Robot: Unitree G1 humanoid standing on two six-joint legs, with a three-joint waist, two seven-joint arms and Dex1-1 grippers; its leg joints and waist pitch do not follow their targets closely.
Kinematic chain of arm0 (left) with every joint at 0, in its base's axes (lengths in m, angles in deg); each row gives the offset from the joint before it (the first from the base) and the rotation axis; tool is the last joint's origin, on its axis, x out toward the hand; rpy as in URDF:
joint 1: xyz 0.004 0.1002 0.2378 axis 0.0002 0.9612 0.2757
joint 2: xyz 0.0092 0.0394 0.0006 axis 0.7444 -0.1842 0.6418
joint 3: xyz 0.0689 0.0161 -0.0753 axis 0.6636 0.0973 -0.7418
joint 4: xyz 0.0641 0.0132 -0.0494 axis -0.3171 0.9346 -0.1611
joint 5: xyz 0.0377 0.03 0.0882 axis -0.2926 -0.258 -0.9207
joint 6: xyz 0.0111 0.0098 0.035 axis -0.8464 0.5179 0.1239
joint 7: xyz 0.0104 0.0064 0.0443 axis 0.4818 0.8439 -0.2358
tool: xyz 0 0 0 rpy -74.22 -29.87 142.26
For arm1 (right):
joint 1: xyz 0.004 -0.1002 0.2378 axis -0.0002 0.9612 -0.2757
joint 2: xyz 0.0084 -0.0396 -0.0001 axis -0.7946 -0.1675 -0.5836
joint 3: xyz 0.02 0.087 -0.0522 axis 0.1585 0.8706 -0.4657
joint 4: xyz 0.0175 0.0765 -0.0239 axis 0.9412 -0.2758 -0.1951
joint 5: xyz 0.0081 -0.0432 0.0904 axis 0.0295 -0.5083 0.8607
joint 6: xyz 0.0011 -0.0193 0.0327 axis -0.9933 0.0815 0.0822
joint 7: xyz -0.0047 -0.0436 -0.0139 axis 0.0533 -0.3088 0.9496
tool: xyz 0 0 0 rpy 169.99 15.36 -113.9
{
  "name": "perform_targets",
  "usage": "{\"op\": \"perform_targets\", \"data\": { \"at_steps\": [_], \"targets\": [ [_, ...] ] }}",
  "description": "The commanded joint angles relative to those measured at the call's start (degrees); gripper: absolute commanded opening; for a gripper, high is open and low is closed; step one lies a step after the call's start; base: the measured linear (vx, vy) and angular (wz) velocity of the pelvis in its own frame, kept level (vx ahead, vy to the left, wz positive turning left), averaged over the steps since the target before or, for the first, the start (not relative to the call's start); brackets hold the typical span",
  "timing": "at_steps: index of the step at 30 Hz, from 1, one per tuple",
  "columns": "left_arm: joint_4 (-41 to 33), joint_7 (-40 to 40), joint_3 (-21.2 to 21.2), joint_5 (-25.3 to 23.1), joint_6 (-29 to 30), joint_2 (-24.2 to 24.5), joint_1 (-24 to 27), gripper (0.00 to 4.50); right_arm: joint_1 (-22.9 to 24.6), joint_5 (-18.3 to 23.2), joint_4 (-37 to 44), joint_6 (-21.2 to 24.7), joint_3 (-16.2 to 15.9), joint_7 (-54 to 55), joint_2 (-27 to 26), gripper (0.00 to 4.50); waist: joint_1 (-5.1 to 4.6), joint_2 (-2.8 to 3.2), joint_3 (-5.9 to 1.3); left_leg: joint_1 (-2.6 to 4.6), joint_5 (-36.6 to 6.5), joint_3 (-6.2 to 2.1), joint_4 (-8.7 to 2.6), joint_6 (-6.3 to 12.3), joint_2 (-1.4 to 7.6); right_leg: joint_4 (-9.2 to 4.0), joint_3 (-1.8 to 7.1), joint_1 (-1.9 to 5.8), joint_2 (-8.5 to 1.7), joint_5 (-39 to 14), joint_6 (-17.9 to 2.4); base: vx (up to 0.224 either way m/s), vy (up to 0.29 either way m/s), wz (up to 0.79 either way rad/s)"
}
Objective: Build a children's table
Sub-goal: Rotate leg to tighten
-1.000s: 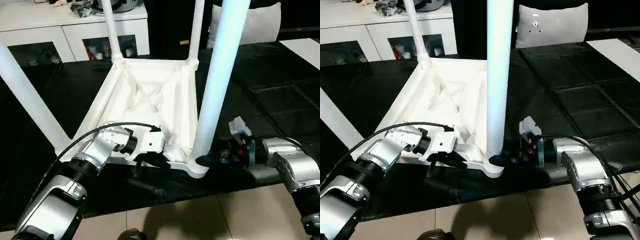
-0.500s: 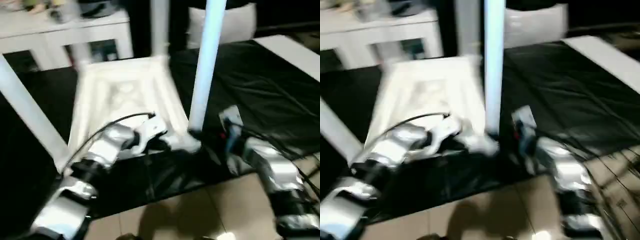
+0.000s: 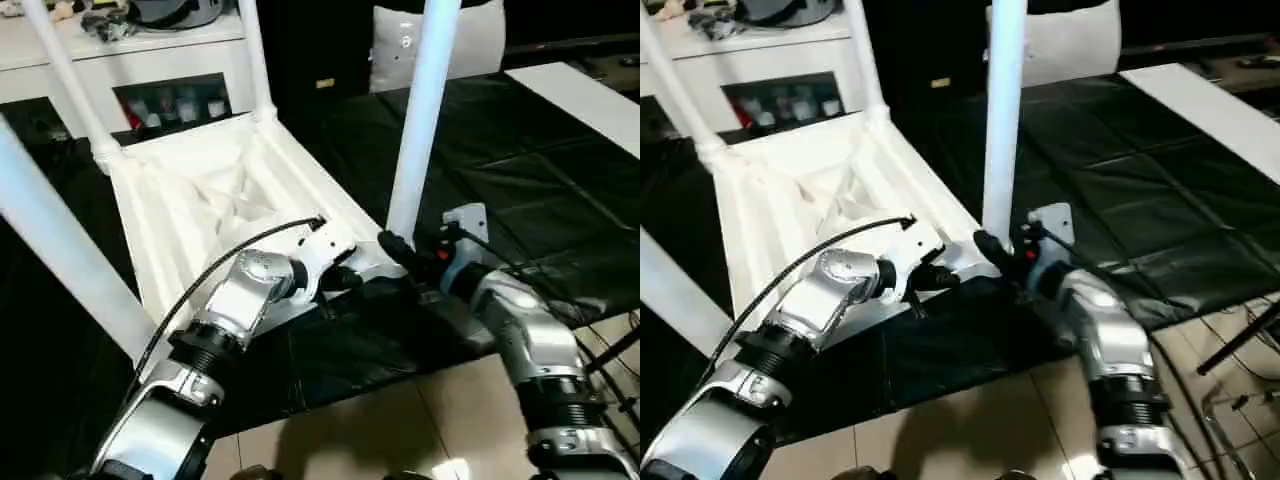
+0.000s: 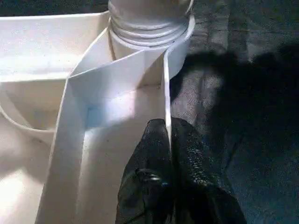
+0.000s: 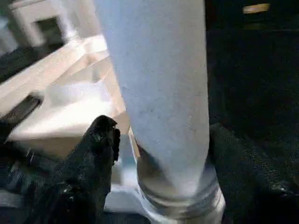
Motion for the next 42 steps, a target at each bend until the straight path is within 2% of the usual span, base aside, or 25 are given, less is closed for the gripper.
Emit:
{"op": "perform_targets", "data": {
  "at_steps": [1, 3, 5, 6, 10, 12, 14, 15, 16, 23, 24, 25, 29, 35, 40, 41, 42],
  "targets": [
    [-0.92, 2.72, 0.72, -0.02, -2.87, 1.96, 0.05, 0.00, 0.83, 0.99, 1.74, -0.87, -1.08, -5.89, 2.58, 3.61, 0.52, -0.80, -3.99, 0.75, -10.35, -1.61, -3.27, 5.95, 2.89, -4.67, 2.27, 3.33, -3.60, -8.53, -13.47, 0.000, 0.000, 0.00],
    [-0.75, 4.58, 1.26, 0.02, -4.30, 2.84, 0.16, 0.00, 1.41, 1.14, 2.28, -0.69, -1.75, -8.96, 4.94, 3.85, 0.57, -0.71, -3.87, 0.82, -11.30, -1.64, -3.39, 5.48, 2.97, -4.84, 2.23, 3.22, -3.52, -10.45, -13.15, 0.000, 0.000, 0.00],
    [-0.08, 6.58, 2.32, -0.43, -7.98, 4.07, 0.25, 0.00, 1.80, 1.26, 2.53, -0.42, -2.23, -12.00, 7.35, 3.85, 0.77, -0.79, -3.75, 0.95, -12.57, -1.69, -3.50, 5.07, 3.06, -5.11, 2.25, 3.13, -3.51, -12.79, -12.47, 0.000, 0.000, 0.00],
    [0.68, 9.66, 3.60, -0.76, -13.48, 5.47, 0.55, 0.00, 2.15, 1.36, 2.85, -0.65, -2.94, -16.08, 9.81, 3.85, 1.02, -0.76, -3.73, 0.99, -13.06, -1.76, -3.52, 4.94, 3.07, -5.24, 2.24, 3.09, -3.55, -13.84, -12.15, 0.000, 0.000, 0.00],
    [1.04, 15.57, 5.35, -0.19, -17.36, 7.42, 0.77, 0.00, 2.17, 1.35, 2.54, -2.88, -4.14, -22.03, 12.91, 3.85, 1.98, -0.76, -3.83, 1.31, -13.03, -1.48, -3.46, 4.51, 3.46, -4.84, 2.46, 2.72, -3.61, -12.74, -12.56, 0.000, 0.000, 0.00],
    [1.41, 20.76, 6.94, 0.30, -20.93, 9.09, 0.67, 0.00, 1.42, 1.30, 1.41, -4.73, -5.14, -25.42, 14.12, 3.85, 2.41, -0.85, -3.91, 1.22, -12.61, -1.56, -3.46, 4.52, 3.46, -4.68, 2.40, 2.79, -3.69, -12.54, -12.71, 0.000, 0.000, 0.00],
    [1.31, 22.68, 7.60, 0.34, -21.67, 9.76, 0.63, 0.00, 1.12, 1.14, 0.99, -4.79, -5.92, -26.88, 14.48, 3.85, 2.76, -0.73, -3.95, 1.35, -12.40, -1.51, -3.47, 4.42, 3.59, -4.53, 2.48, 2.67, -3.72, -11.84, -13.07, 0.000, 0.000, 0.00],
    [1.36, 23.17, 7.82, 0.32, -21.92, 9.98, 0.59, 0.00, 1.03, 1.13, 0.88, -4.78, -6.21, -27.43, 14.63, 3.85, 3.01, -0.85, -4.01, 1.38, -11.80, -1.50, -3.42, 4.48, 3.62, -4.30, 2.48, 2.65, -3.66, -10.62, -13.56, 0.000, 0.000, 0.00],
    [1.84, 25.29, 8.51, 0.50, -23.71, 10.65, 0.38, 0.00, 0.76, 1.53, 0.67, -4.16, -7.15, -29.75, 15.16, 3.60, 3.27, -0.73, -4.03, 1.37, -11.67, -1.54, -3.40, 4.61, 3.65, -4.23, 2.44, 2.65, -3.72, -10.28, -13.74, 0.000, 0.000, 0.00],
    [4.64, 30.32, 10.01, -0.47, -29.19, 12.13, -0.84, 0.00, -0.39, 3.32, 0.47, -1.70, -9.25, -36.99, 16.07, 3.01, 4.14, -0.82, -4.05, 1.39, -12.03, -1.51, -3.33, 4.42, 3.65, -4.24, 2.52, 2.72, -3.91, -11.13, -13.56, 0.000, 0.000, 0.00],
    [5.05, 30.70, 10.22, -0.72, -29.89, 12.30, -1.12, 0.00, -0.57, 3.51, 0.57, -1.51, -9.64, -37.89, 16.07, 2.89, 4.16, -1.17, -4.08, 1.35, -12.10, -1.52, -3.38, 4.36, 3.68, -4.19, 2.52, 2.80, -3.93, -11.13, -13.52, 0.000, 0.000, 0.00],
    [5.39, 31.10, 10.43, -0.82, -30.53, 12.42, -1.35, 0.00, -0.75, 3.70, 0.58, -1.28, -10.01, -38.56, 16.05, 2.78, 4.27, -1.03, -4.11, 1.32, -11.65, -1.60, -3.38, 4.33, 3.73, -4.05, 2.51, 2.79, -3.97, -10.85, -13.59, 0.000, 0.000, 0.00],
    [5.99, 31.74, 10.65, -0.70, -31.26, 12.40, -1.76, 0.00, -1.16, 3.93, 0.31, -0.89, -10.62, -39.48, 15.56, 2.58, 4.30, -1.04, -4.12, 1.31, -11.18, -1.56, -3.34, 4.17, 3.75, -4.00, 2.52, 2.77, -4.02, -10.59, -13.77, 0.000, 0.000, 0.00],
    [7.23, 31.99, 10.72, -0.73, -32.44, 11.73, -2.11, 0.00, -1.16, 4.15, 0.10, -0.42, -11.45, -40.48, 14.66, 2.02, 4.35, -1.20, -4.17, 1.22, -10.45, -1.51, -3.22, 4.29, 3.63, -3.97, 2.50, 2.81, -4.01, -10.65, -13.63, 0.000, 0.000, 0.00],
    [8.08, 31.48, 10.35, -0.57, -32.31, 11.56, -2.05, 0.00, -0.64, 5.40, 0.84, 1.07, -11.29, -41.03, 14.52, 1.94, 4.39, -1.13, -4.18, 1.31, -10.53, -1.53, -3.25, 4.21, 3.68, -3.96, 2.48, 2.78, -3.97, -10.81, -13.67, 0.000, 0.000, 0.00],
    [7.43, 30.46, 9.56, -0.11, -29.45, 11.15, -1.73, 0.00, 0.10, 6.95, 2.20, 2.74, -10.19, -39.93, 13.88, 1.94, 4.37, -1.15, -4.18, 1.32, -10.53, -1.51, -3.26, 4.20, 3.69, -3.95, 2.48, 2.80, -3.98, -10.70, -13.74, 0.000, 0.000, 0.00],
    [7.33, 30.30, 9.47, -0.08, -29.06, 11.11, -1.69, 0.00, 0.21, 7.16, 2.41, 2.97, -10.04, -39.75, 13.78, 1.93, 4.48, -1.19, -4.15, 1.32, -10.40, -1.48, -3.22, 4.26, 3.67, -3.93, 2.50, 2.78, -4.02, -10.70, -13.94, 0.000, 0.000, 0.00]
  ]
}}
